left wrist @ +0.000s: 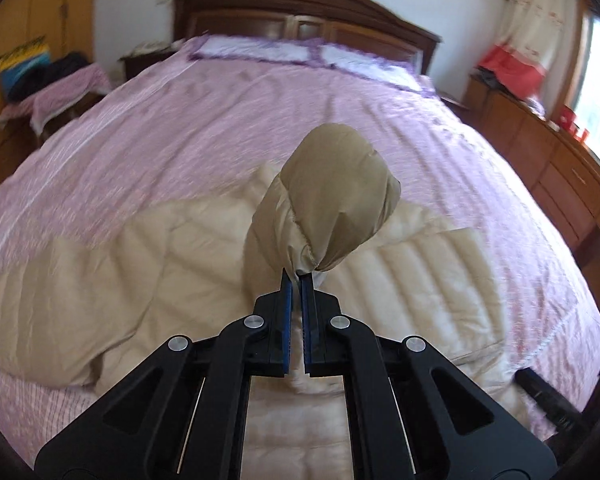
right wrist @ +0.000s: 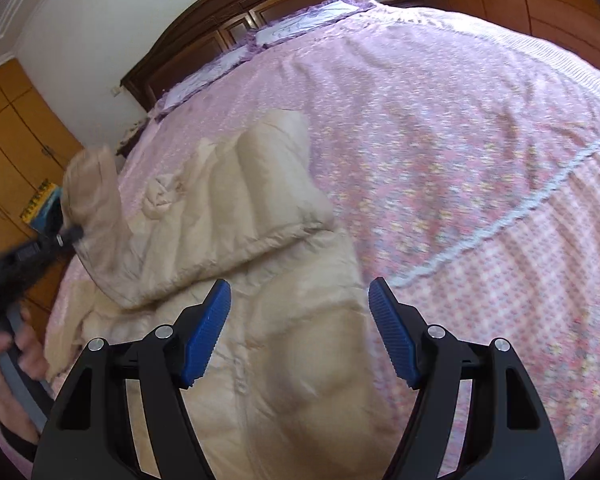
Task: Fold large clothes
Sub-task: 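Fold the held side over the jacket body with the left tool, release, then move the left tool to the other sleeve and grasp its cuff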
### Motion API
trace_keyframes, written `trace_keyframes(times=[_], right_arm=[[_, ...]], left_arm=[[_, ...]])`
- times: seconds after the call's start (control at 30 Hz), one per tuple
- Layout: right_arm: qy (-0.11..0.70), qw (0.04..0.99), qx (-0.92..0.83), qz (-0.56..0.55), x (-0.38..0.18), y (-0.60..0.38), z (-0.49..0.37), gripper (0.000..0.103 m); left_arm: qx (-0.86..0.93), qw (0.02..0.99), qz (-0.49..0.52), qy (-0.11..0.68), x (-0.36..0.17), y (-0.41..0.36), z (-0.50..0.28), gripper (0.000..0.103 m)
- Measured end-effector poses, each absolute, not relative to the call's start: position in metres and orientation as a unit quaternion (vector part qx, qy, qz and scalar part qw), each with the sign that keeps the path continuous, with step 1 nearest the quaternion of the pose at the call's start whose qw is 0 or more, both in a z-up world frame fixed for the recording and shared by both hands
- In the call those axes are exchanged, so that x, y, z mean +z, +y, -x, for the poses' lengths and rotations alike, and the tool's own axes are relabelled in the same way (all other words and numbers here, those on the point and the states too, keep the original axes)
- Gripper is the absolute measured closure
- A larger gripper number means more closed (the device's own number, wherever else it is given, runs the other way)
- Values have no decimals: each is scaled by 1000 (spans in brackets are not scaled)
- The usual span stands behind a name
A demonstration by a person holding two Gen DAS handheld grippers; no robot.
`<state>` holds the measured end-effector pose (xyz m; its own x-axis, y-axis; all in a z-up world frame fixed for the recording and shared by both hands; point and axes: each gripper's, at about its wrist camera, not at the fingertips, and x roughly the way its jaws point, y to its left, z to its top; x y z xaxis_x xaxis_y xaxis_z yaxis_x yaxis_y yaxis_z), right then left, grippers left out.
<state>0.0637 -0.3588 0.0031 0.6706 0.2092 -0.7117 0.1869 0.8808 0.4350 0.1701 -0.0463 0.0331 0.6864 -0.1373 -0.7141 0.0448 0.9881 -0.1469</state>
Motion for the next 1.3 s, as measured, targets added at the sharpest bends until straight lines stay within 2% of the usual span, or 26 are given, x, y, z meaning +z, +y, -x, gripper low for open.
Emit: trace_keyframes(times=[0.1, 0.23, 0.33, 0.4, 0.57, 0.6, 0.63, 0.67, 0.7, 0.77, 0.8, 1.0, 1.2, 1.23, 1.3], right_arm=[[421, 878, 26, -228, 10, -355, -85, 33], [424, 887, 24, -183, 22, -356, -114, 32], [430, 885, 21, -179, 20, -360, -134, 31], [438, 880, 17, -183, 14, -361, -149, 31], [448, 873, 2, -192, -3, -368, -173, 31], [452, 872, 0, -188, -8, -369, -179, 34], [453, 872, 3, -184, -11, -370, -181, 42], [450, 874, 12, -183, -14, -371, -182, 65], [442, 879, 3, -181, -15, -372, -181, 76], [429, 886, -21, -172, -15, -376, -176, 83], [427, 887, -23, -174, -17, -378, -174, 83], [435, 885, -21, -166, -23, -380, -175, 83], [430, 890, -12, -152, -2, -376, -160, 82], [426, 893, -11, -146, 4, -374, -155, 77], [409, 903, -10, -134, 16, -369, -139, 41]], left_arm=[[-31, 911, 46, 409, 14, -30, -171, 99], [-15, 905, 63, 421, -2, -1, -171, 92], [1, 901, 60, 430, -10, 13, -171, 77], [13, 901, 52, 430, -12, 24, -167, 60], [25, 901, 30, 432, -11, 45, -159, 39], [32, 902, 20, 429, -11, 47, -158, 38], [39, 903, 12, 428, -12, 49, -159, 38], [43, 901, 10, 431, -12, 51, -160, 38], [46, 898, 15, 437, -15, 55, -164, 38], [46, 893, 23, 447, -21, 60, -170, 38], [50, 887, 17, 458, -28, 59, -175, 38], [57, 882, -2, 468, -43, 51, -183, 37], [59, 886, 16, 460, -25, 62, -159, 35], [62, 889, 19, 453, -19, 67, -151, 35], [71, 894, 22, 441, -9, 77, -136, 28]])
